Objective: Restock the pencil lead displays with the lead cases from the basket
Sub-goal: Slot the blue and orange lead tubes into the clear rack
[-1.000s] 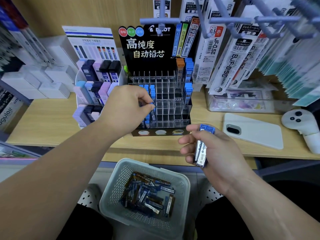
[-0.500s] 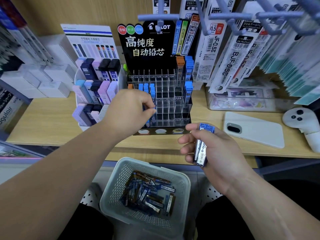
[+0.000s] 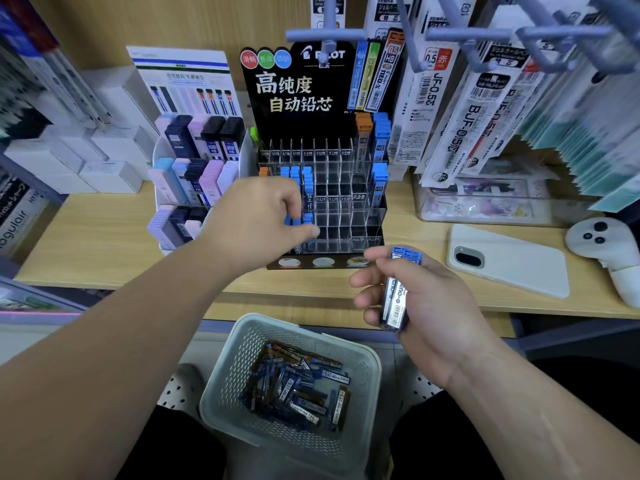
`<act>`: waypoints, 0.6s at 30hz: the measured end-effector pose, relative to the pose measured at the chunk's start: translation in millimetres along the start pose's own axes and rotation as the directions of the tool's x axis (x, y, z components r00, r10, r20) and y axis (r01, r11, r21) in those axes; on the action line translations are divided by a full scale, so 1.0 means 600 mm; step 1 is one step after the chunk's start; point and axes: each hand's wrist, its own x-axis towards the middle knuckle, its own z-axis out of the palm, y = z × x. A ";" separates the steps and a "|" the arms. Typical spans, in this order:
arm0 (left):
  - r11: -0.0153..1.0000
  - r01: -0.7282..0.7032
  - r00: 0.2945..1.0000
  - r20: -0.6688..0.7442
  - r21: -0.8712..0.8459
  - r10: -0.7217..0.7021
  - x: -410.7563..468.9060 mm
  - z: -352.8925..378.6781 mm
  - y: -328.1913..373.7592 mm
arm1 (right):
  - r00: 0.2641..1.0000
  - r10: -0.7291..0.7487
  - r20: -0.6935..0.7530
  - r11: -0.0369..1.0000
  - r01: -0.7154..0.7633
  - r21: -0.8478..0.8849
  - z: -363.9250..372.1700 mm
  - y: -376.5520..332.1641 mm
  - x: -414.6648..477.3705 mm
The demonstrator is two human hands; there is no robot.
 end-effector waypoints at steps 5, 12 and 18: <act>0.993 0.002 0.998 0.057 0.122 -0.009 -0.011 -0.006 -0.013 | 1.000 0.010 0.020 1.000 -0.010 -0.004 0.002 0.003 0.001; 0.987 -0.021 0.998 0.054 0.161 0.013 -0.010 -0.004 -0.014 | 0.996 0.024 0.088 0.999 -0.021 -0.042 -0.001 -0.001 -0.004; 0.999 -0.037 0.999 0.035 0.007 0.036 -0.012 -0.013 0.017 | 0.992 -0.056 0.109 0.997 0.050 0.061 -0.011 -0.042 -0.002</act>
